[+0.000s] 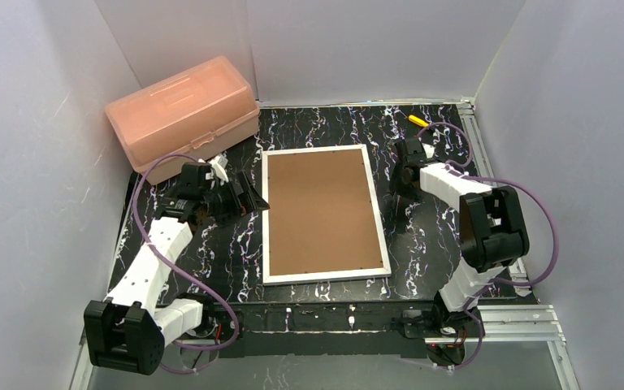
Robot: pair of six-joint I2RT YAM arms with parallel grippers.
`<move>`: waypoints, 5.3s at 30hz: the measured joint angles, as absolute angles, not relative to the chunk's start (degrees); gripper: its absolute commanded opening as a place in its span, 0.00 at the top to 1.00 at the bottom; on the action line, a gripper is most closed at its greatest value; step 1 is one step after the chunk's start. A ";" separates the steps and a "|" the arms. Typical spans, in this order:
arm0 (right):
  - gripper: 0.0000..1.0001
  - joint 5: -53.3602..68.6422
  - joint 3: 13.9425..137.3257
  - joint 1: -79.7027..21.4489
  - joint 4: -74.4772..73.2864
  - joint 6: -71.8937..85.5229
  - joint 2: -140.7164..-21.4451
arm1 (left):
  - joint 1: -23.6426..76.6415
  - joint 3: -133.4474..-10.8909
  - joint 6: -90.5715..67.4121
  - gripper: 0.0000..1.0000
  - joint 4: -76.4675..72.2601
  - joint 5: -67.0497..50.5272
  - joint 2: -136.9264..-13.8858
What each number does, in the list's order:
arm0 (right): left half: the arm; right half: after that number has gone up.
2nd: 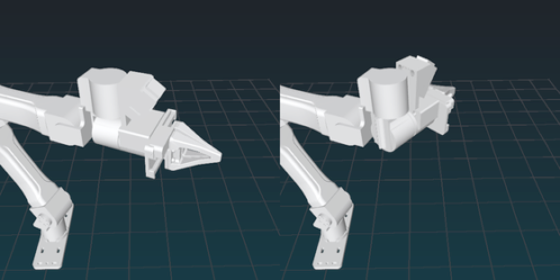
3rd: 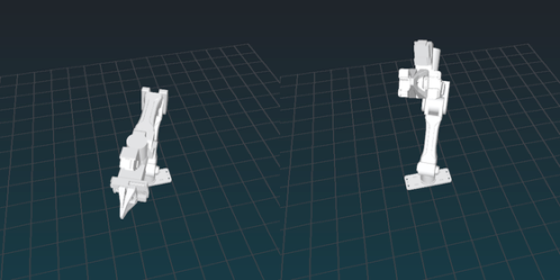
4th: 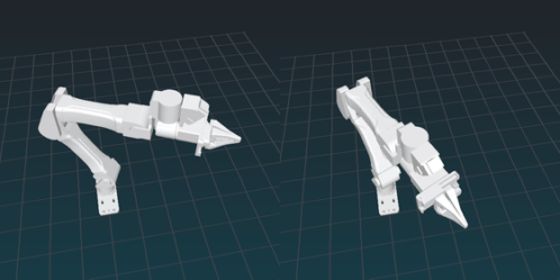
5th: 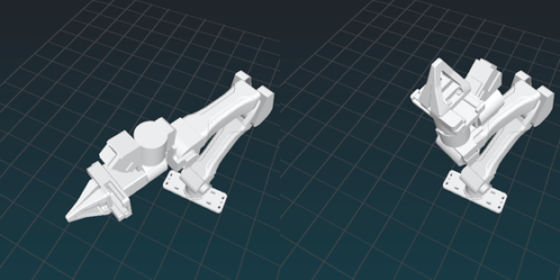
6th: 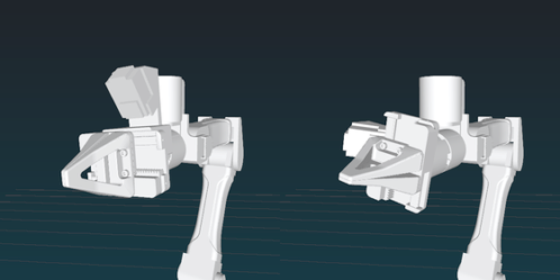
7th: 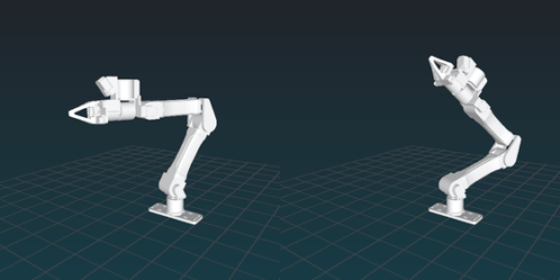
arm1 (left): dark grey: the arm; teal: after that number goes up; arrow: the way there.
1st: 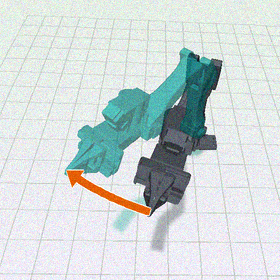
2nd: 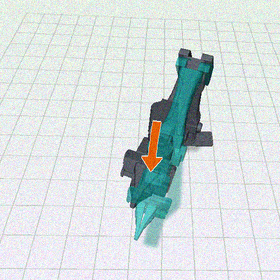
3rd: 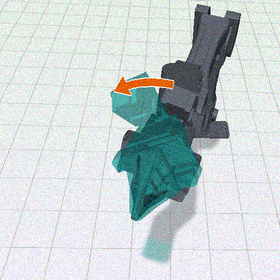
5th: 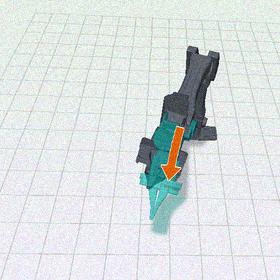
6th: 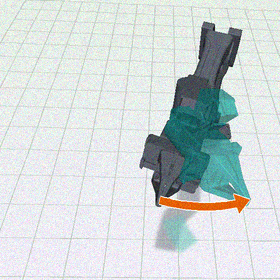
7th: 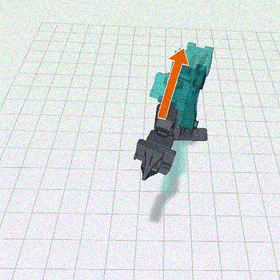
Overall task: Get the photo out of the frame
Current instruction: Pick up the screwdriver from the center of the board.
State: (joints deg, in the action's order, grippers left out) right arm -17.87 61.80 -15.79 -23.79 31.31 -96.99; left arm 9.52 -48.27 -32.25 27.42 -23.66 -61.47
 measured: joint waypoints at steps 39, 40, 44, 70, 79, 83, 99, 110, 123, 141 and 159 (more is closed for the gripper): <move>0.97 -14.31 73.23 -15.79 -27.35 23.86 -101.06 | 11.38 -44.40 -20.56 0.05 33.45 -31.70 -53.84; 0.97 -13.34 73.23 -16.45 -27.35 23.70 -98.89 | 11.42 -44.40 -20.53 0.06 33.43 -31.99 -53.76; 0.97 -9.43 72.73 -22.65 -26.59 23.70 -90.61 | 11.53 -44.38 -20.32 0.06 33.06 -33.52 -52.66; 0.99 -5.96 56.55 -59.40 14.41 44.07 -86.80 | 18.22 -40.84 -20.58 0.43 27.20 -41.12 -43.31; 0.99 -4.47 56.49 -59.92 19.62 48.29 -88.25 | 18.61 -40.82 -20.58 0.52 27.27 -38.76 -43.27; 0.99 -3.62 56.47 -60.03 21.10 49.47 -88.25 | 18.61 -40.82 -20.58 0.56 27.49 -37.45 -43.55; 0.99 -1.08 54.28 -60.58 24.18 52.27 -87.72 | 18.61 -40.75 -20.62 0.71 27.46 -36.40 -45.54; 0.65 -1.67 54.28 -61.25 22.31 51.27 -86.63 | 19.03 -40.73 -20.62 1.00 27.53 -35.11 -46.30; 0.19 -12.56 58.78 -60.14 -7.25 39.59 -72.44 | 21.04 -40.05 -19.49 1.00 27.44 -33.61 -46.24; 0.05 13.47 57.80 -40.62 -16.05 19.14 -74.06 | 21.23 -40.21 -15.75 1.00 27.62 -31.16 -49.15; 0.26 41.39 64.82 -34.85 -14.17 21.91 -85.47 | 26.98 -44.86 -4.56 1.00 28.38 -26.30 -57.69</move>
